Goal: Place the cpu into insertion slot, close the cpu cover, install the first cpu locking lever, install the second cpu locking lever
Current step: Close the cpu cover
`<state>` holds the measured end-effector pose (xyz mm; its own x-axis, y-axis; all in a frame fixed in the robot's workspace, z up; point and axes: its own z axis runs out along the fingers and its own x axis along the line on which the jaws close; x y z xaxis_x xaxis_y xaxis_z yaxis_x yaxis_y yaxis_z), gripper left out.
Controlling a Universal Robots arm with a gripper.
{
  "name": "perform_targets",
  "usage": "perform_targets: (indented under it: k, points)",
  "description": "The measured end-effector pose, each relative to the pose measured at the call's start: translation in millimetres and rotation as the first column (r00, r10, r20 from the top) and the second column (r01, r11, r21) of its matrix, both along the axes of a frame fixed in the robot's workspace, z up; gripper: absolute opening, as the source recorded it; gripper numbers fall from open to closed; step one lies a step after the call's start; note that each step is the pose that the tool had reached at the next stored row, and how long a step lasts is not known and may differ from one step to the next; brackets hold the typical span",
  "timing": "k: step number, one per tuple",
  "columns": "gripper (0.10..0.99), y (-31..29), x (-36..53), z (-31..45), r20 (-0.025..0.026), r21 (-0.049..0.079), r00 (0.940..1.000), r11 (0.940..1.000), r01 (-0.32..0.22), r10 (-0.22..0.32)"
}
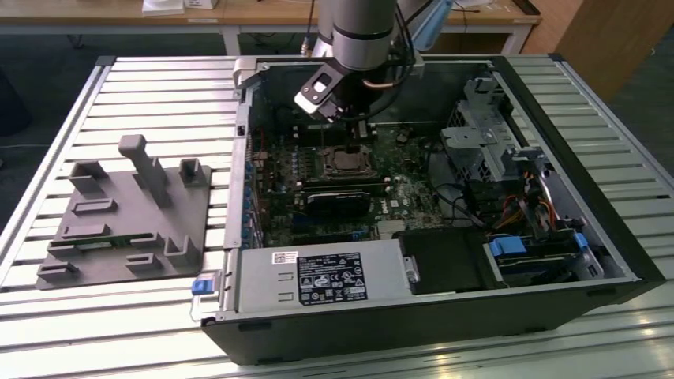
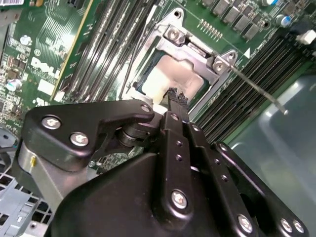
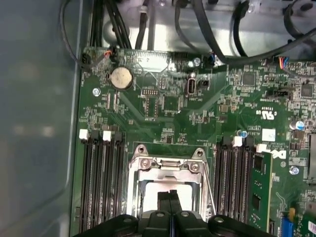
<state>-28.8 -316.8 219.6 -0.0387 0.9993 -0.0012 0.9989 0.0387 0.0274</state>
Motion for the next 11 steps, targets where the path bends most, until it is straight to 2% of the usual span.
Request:
perform_targets:
  k: [11]
  points:
    - [0.106, 0.0, -13.4, -6.4, 0.0000, 0.000, 1.0000, 1.0000, 0.000, 0.000]
